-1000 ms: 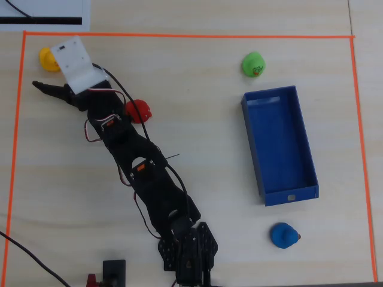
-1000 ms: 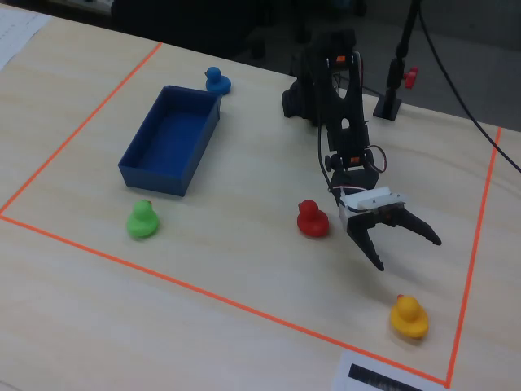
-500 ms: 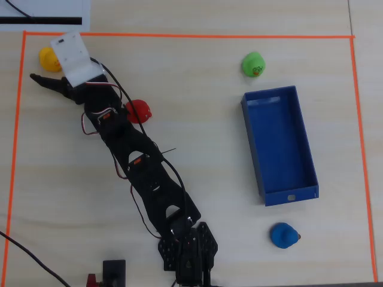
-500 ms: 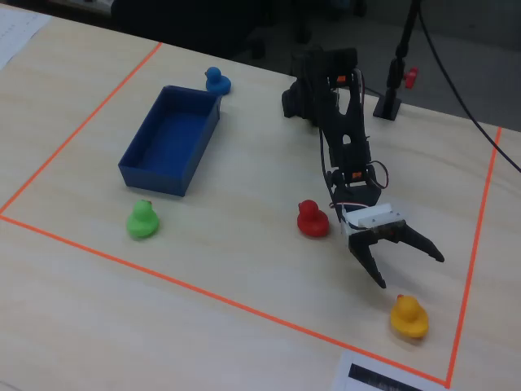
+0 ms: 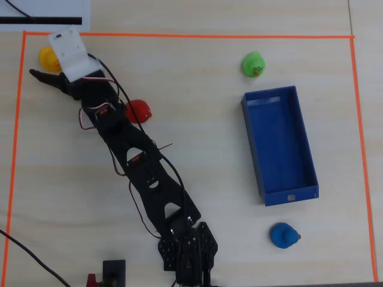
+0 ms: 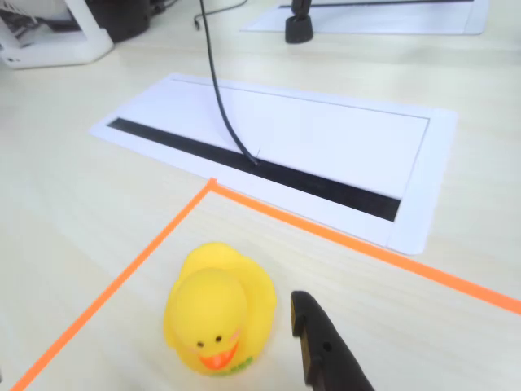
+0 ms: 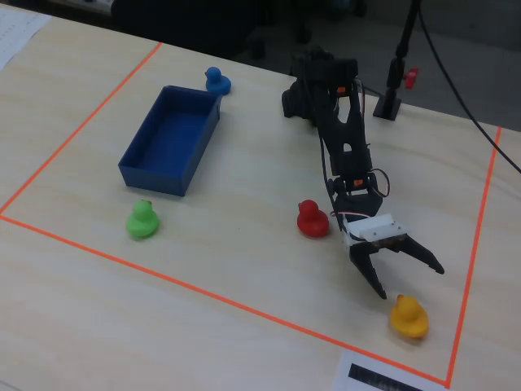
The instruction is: Grasp yellow duck and put it into box.
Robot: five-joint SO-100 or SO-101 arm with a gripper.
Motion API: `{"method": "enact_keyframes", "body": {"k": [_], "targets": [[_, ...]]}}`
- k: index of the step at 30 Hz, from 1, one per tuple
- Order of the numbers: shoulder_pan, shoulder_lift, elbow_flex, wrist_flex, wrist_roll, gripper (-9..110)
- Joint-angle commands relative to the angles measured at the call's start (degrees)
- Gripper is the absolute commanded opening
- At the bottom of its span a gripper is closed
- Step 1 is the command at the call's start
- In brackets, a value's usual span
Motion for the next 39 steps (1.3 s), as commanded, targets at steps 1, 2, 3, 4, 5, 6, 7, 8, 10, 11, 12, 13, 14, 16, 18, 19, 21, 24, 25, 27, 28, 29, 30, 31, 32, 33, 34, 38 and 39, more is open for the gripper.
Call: {"method": "enact_keyframes", "body": {"k": [1, 2, 3, 4, 5, 6, 7, 8, 10, 11, 12, 13, 14, 16, 18, 19, 21, 24, 25, 27, 28, 29, 30, 31, 32, 33, 34, 38, 39], "targets": [[0.0, 0.97, -4.66, 1.93, 1.14, 46], [0.0, 0.79, -5.54, 3.25, 1.49, 46], [0.0, 0.53, -6.5, 4.57, 1.76, 46], [0.0, 0.18, -7.38, 5.27, 1.76, 46], [0.0, -0.35, -8.35, 5.8, 1.76, 46], [-0.09, -0.88, -9.05, 6.33, 1.76, 46], [-0.09, -1.32, -9.84, 6.86, 1.76, 46], [-0.18, -1.76, -10.55, 7.56, 1.76, 46], [-0.18, -2.11, -11.25, 8.09, 1.85, 46], [-0.18, -2.11, -11.51, 8.61, 1.85, 46], [-0.09, -2.2, -11.69, 8.96, 1.85, 46], [0.0, -2.2, -11.78, 8.96, 1.76, 46], [0.09, -2.2, -11.78, 8.96, 1.49, 46], [0.09, -2.46, -12.13, 8.79, 0.79, 46], [0.09, -2.64, -12.92, 8.79, 0.62, 46], [0.0, -2.81, -13.36, 8.79, 0.44, 46], [-0.26, -3.6, -14.59, 8.96, 0.09, 46], [-0.7, -5.54, -17.31, 9.76, -0.18, 46], [-0.79, -5.89, -17.67, 9.76, -0.18, 46], [-0.88, -6.5, -18.19, 9.76, -0.26, 45], [-0.88, -6.86, -18.54, 9.76, -0.35, 45], [-0.88, -7.03, -18.9, 9.84, -0.53, 45], [-0.88, -7.29, -19.16, 9.93, -0.62, 45], [-0.88, -7.65, -19.78, 10.2, -0.7, 45], [-0.88, -8.17, -20.48, 10.46, -0.88, 45], [-0.88, -8.7, -21.27, 10.63, -1.05, 45], [-0.97, -9.23, -21.97, 10.72, -1.41, 45], [-1.32, -12.13, -25.31, 10.9, -3.16, 45], [-1.41, -12.92, -26.28, 10.9, -3.25, 45]]}}
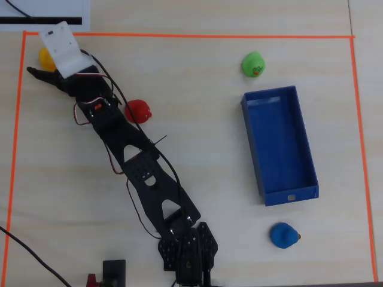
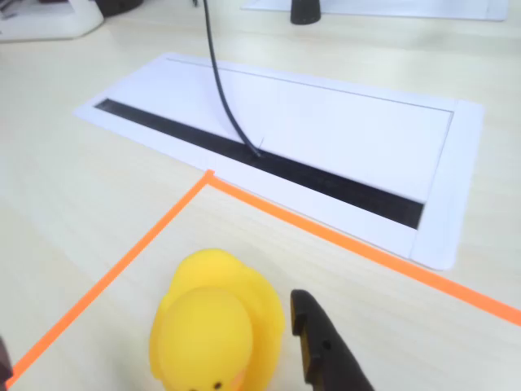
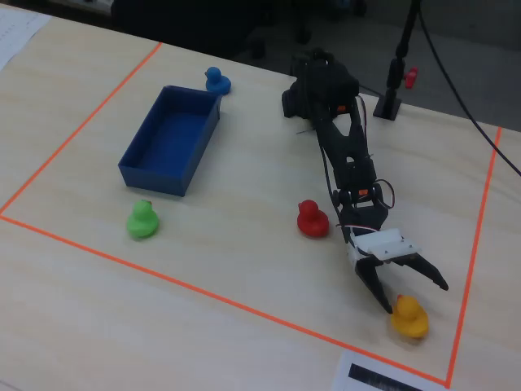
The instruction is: Grasp yellow duck and put it into box.
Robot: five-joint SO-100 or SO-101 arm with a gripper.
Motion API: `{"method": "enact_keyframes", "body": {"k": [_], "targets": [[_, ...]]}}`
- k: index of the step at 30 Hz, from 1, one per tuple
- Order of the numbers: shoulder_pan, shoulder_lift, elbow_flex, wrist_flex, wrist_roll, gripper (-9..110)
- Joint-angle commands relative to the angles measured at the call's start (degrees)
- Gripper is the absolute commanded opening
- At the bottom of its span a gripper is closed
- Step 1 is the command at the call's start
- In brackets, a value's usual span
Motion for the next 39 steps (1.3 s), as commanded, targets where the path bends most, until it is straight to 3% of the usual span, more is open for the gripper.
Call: {"method": "enact_keyframes", "body": {"k": [1, 12, 27, 39], "targets": [[-0.7, -0.53, -5.54, 0.35, -0.7, 45], [-0.97, -4.48, -11.95, 2.81, -1.49, 38], [-1.05, -6.24, -13.97, 2.9, -1.67, 0], [1.05, 4.66, -2.2, 2.64, -1.05, 0]]}}
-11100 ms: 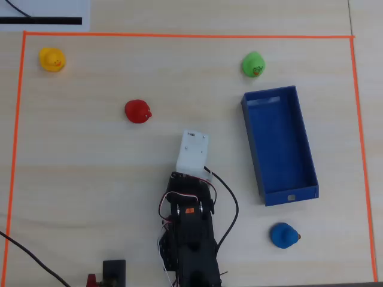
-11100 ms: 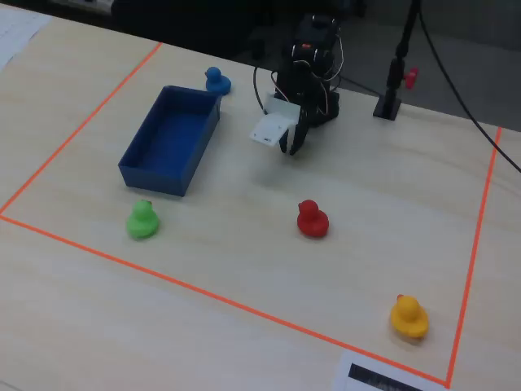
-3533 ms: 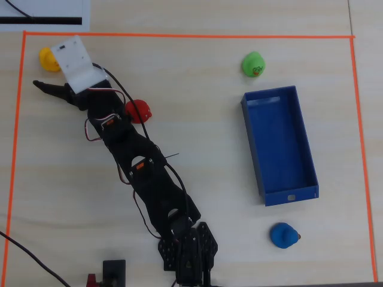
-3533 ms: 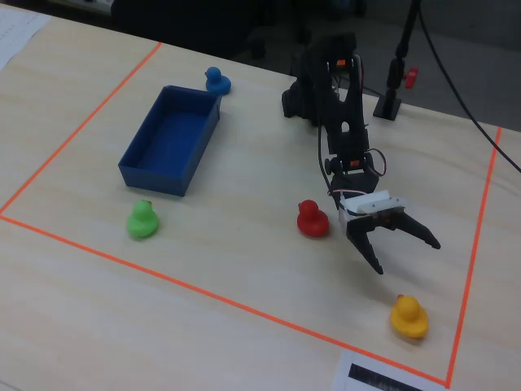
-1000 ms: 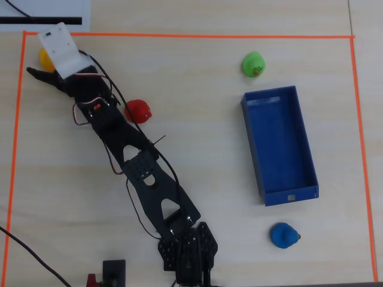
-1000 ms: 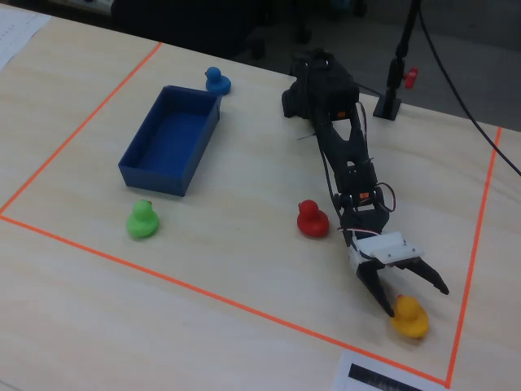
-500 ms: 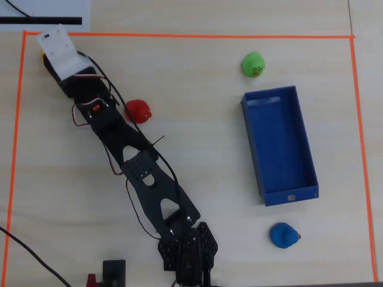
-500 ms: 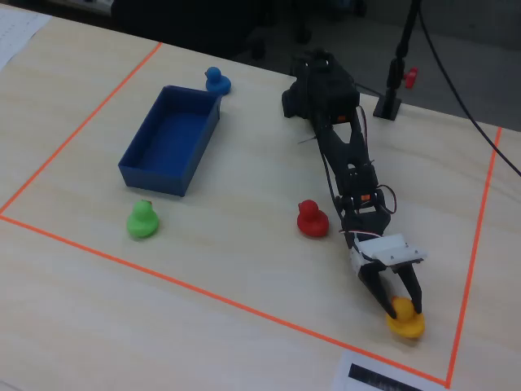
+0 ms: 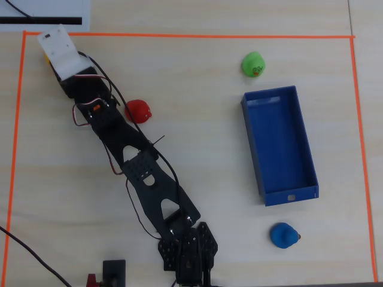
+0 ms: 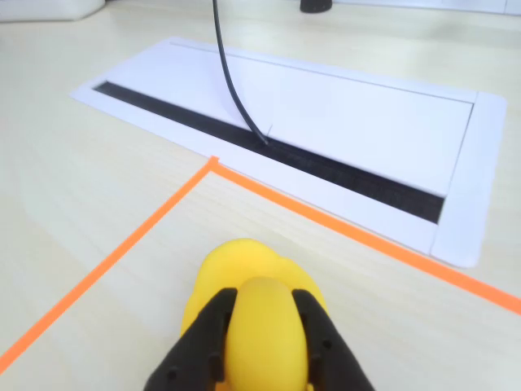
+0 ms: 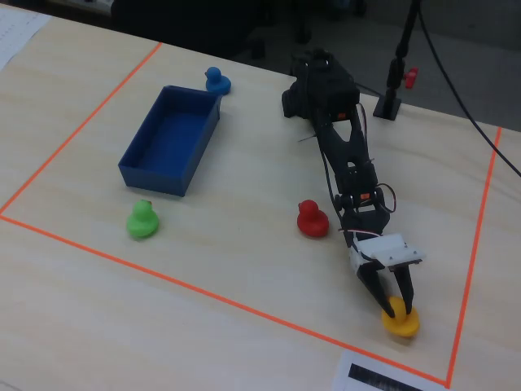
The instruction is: Grasp yellow duck and put it into box.
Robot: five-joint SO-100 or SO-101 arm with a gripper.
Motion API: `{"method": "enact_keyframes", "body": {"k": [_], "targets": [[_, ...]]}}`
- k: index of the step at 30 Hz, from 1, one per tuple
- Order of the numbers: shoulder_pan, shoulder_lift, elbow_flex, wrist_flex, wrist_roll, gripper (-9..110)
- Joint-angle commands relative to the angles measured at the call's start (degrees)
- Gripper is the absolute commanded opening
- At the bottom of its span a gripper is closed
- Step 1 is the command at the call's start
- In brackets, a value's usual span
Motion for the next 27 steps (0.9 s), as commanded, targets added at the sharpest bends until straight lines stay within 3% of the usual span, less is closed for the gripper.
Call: {"method": "enact_keyframes", "body": {"k": [1, 14, 27], "targets": [[1.67, 10.63, 4.66, -0.53, 0.35, 0], [6.33, 44.56, 33.75, -1.85, 0.18, 0], [26.19, 75.94, 58.1, 0.35, -1.49, 0]]}}
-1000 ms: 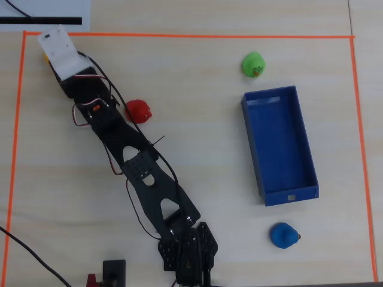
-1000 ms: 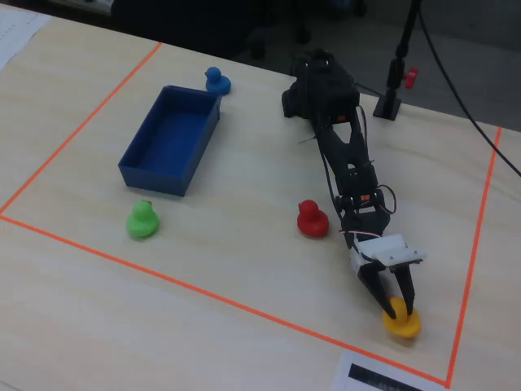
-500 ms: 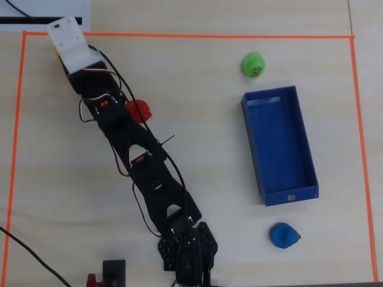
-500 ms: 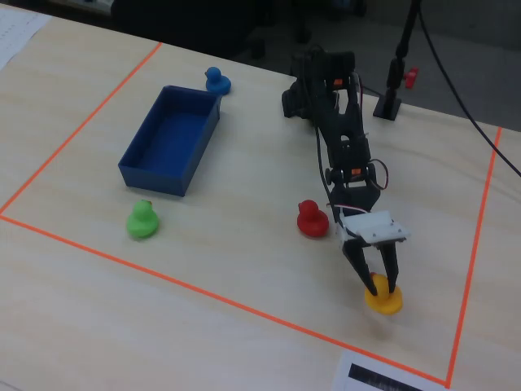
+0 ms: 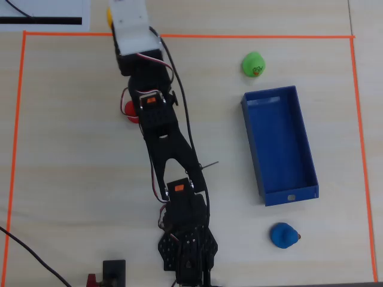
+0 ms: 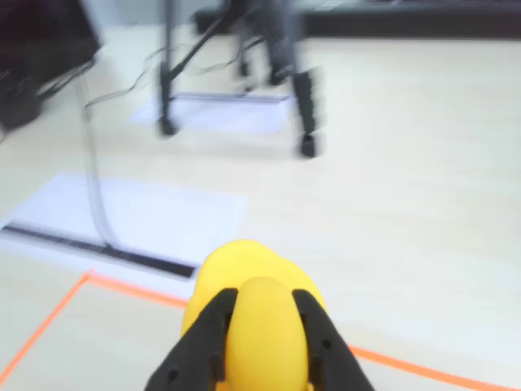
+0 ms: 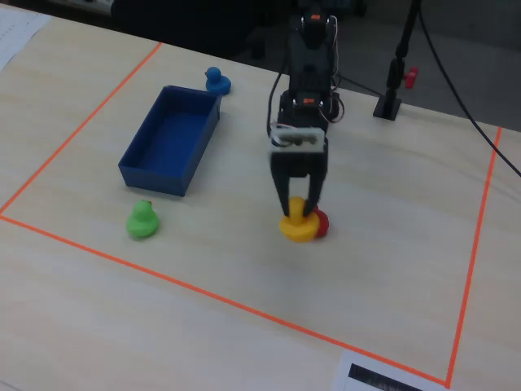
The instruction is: Grasp yellow duck and put it into box.
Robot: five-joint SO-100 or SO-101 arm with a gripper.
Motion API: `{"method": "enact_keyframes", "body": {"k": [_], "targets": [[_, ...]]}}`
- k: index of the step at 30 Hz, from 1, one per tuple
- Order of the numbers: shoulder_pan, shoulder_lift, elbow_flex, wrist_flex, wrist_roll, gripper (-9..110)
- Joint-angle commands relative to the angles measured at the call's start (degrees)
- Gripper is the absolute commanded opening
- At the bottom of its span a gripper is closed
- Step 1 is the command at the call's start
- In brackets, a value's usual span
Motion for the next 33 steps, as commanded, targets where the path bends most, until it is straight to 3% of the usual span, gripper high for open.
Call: {"method": "enact_keyframes", "body": {"k": [1, 10, 19, 33], "targets": [[7.29, 12.92, 3.25, 0.35, -0.7, 0], [24.35, 27.25, 16.26, 0.18, -2.81, 0], [37.53, 33.84, 36.65, -9.23, -7.82, 0], [48.43, 34.01, 41.57, -6.15, -12.66, 0]]}}
